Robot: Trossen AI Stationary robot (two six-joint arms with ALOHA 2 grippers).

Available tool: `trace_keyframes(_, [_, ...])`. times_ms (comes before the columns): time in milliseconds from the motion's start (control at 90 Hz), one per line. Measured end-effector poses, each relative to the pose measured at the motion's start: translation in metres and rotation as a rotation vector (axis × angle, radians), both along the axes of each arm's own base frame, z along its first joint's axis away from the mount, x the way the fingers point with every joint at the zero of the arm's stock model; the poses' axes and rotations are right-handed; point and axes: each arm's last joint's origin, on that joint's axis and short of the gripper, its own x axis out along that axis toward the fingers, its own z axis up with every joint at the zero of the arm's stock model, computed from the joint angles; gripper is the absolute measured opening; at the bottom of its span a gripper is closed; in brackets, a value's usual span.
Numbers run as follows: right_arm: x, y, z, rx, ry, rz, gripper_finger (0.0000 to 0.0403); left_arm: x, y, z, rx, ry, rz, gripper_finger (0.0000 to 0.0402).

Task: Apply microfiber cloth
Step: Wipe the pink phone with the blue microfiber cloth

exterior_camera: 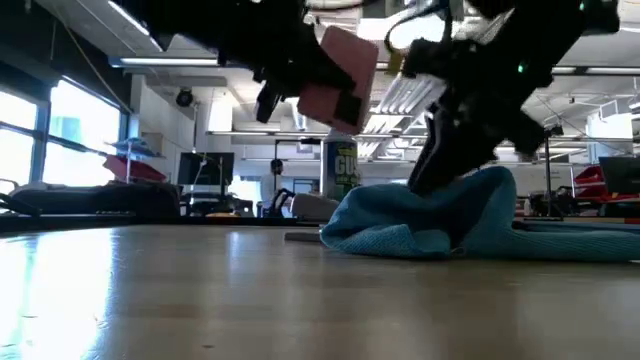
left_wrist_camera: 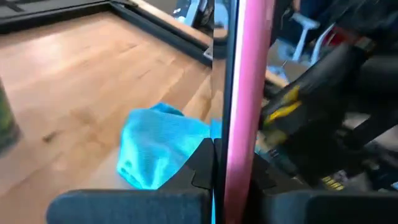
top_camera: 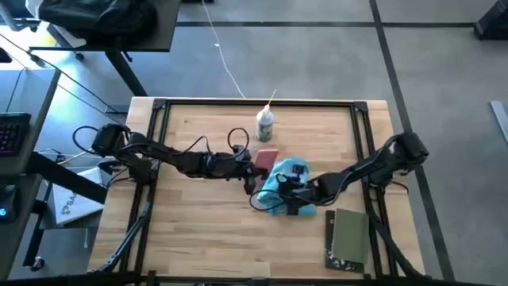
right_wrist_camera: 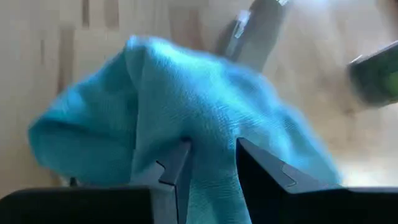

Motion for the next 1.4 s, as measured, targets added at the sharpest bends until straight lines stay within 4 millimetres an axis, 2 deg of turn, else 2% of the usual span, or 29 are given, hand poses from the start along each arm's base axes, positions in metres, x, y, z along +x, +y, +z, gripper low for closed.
trace_keyframes(78, [0.001, -0.002, -0.009, 0.008, 0.032, -0.021, 0.0086, -0.003, -0.003, -0.004, -0.007, -0.007, 0.018, 0.0008])
trace_keyframes(144, [0.001, -0.003, -0.011, -0.001, 0.035, -0.027, 0.0061, -0.005, -0.006, -0.006, -0.001, -0.007, 0.058, 0.0009])
trace_keyframes(222, [0.001, -0.003, -0.006, -0.017, 0.023, -0.017, 0.0018, -0.006, -0.007, -0.006, 0.003, -0.031, 0.078, 0.0009])
trace_keyframes(300, [-0.001, -0.004, 0.004, -0.043, -0.006, -0.009, 0.0008, -0.006, -0.008, -0.006, -0.018, -0.038, 0.084, 0.0009])
trace_keyframes(422, [-0.01, -0.007, 0.033, -0.102, -0.072, -0.011, 0.0001, -0.006, -0.006, -0.006, -0.046, -0.04, 0.097, 0.0009])
trace_keyframes(667, [-0.048, -0.01, 0.114, -0.204, -0.335, -0.001, 0.0, -0.006, -0.006, -0.007, -0.044, -0.034, 0.1, 0.0009])
trace_keyframes(811, [-0.064, -0.007, 0.149, -0.202, -0.502, 0.043, 0.0, -0.005, -0.004, -0.008, -0.065, -0.033, 0.092, 0.0009])
trace_keyframes(878, [-0.067, -0.007, 0.157, -0.173, -0.54, 0.093, 0.0, -0.005, -0.003, -0.009, -0.067, -0.023, 0.084, 0.0009])
trace_keyframes(978, [-0.067, -0.007, 0.15, -0.088, -0.473, 0.174, 0.0, -0.005, -0.002, -0.011, -0.062, -0.005, 0.087, 0.0009])
trace_keyframes(1100, [-0.063, -0.014, 0.123, -0.032, -0.287, 0.085, 0.0011, -0.005, -0.002, -0.011, -0.047, 0.001, 0.081, 0.0009])
trace_keyframes(1211, [-0.055, -0.02, 0.099, 0.011, -0.163, -0.028, 0.0045, -0.006, -0.002, -0.012, -0.046, 0.011, 0.079, 0.0009])
trace_keyframes(1400, [-0.028, -0.017, 0.061, 0.096, -0.051, 0.002, 0.0119, -0.006, -0.005, -0.013, -0.047, 0.018, 0.066, 0.001])
